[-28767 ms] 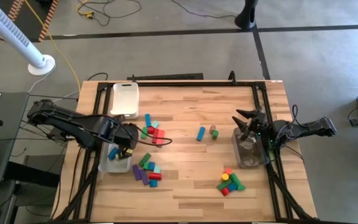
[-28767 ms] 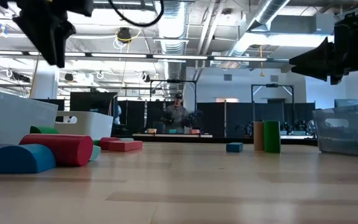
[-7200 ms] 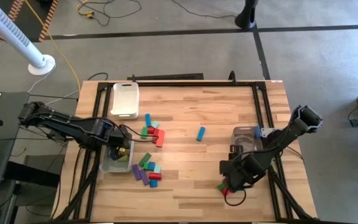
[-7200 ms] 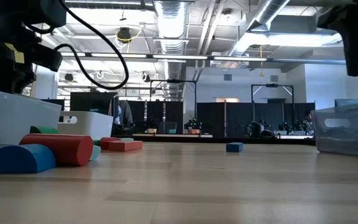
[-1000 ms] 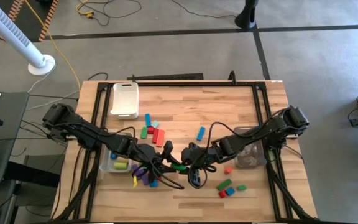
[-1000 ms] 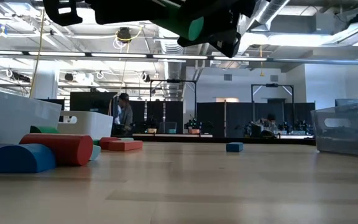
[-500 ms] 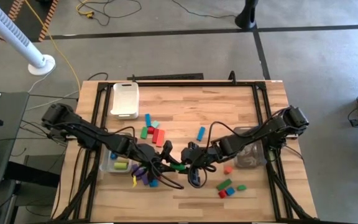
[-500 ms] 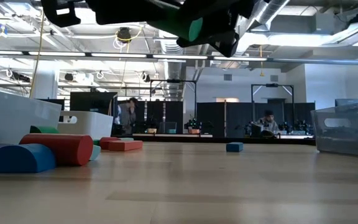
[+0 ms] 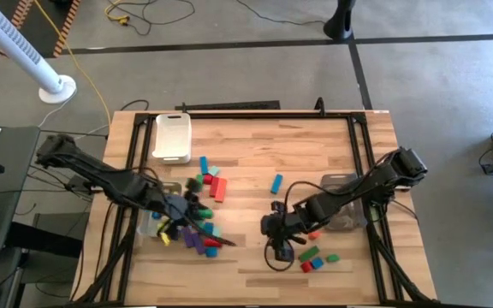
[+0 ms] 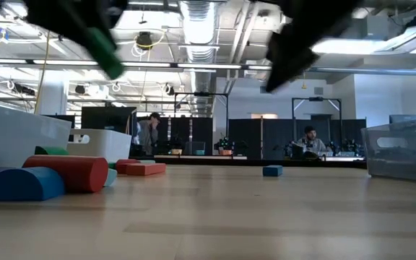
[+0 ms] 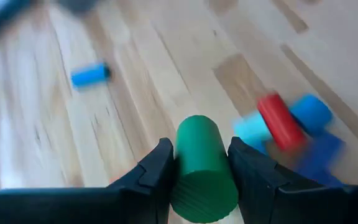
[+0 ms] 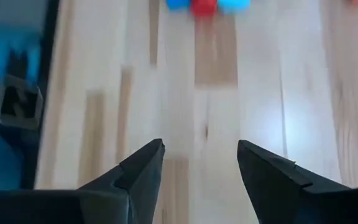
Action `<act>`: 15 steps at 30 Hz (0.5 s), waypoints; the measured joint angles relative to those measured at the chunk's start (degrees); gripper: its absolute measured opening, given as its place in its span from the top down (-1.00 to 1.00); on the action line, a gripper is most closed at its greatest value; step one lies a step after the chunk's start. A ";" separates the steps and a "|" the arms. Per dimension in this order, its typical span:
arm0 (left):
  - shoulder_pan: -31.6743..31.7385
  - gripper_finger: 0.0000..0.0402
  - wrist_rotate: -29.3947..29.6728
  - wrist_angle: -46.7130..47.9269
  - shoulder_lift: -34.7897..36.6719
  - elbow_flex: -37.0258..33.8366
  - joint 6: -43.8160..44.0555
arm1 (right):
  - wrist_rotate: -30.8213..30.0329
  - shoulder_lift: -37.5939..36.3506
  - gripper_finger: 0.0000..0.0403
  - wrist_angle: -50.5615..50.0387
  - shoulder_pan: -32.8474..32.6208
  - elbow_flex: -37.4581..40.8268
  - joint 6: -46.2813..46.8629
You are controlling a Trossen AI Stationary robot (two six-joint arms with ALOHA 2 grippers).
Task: Sort blocks by size
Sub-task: Put the dark green cylindrical block into the gray bin
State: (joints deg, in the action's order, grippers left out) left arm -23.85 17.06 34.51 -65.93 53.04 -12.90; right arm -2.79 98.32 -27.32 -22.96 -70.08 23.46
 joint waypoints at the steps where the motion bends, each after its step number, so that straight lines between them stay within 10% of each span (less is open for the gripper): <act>1: -0.62 0.38 0.14 2.88 1.46 0.00 3.30 | 0.01 0.00 -0.16 -2.15 -0.50 0.00 0.00; 15: -8.59 0.39 -0.30 29.89 11.44 0.00 36.49 | -0.84 -0.10 -0.16 -14.91 -3.92 0.00 3.69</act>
State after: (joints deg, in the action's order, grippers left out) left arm -32.44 16.75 64.40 -54.49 53.04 23.59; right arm -3.62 98.22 -42.23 -26.89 -70.08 27.16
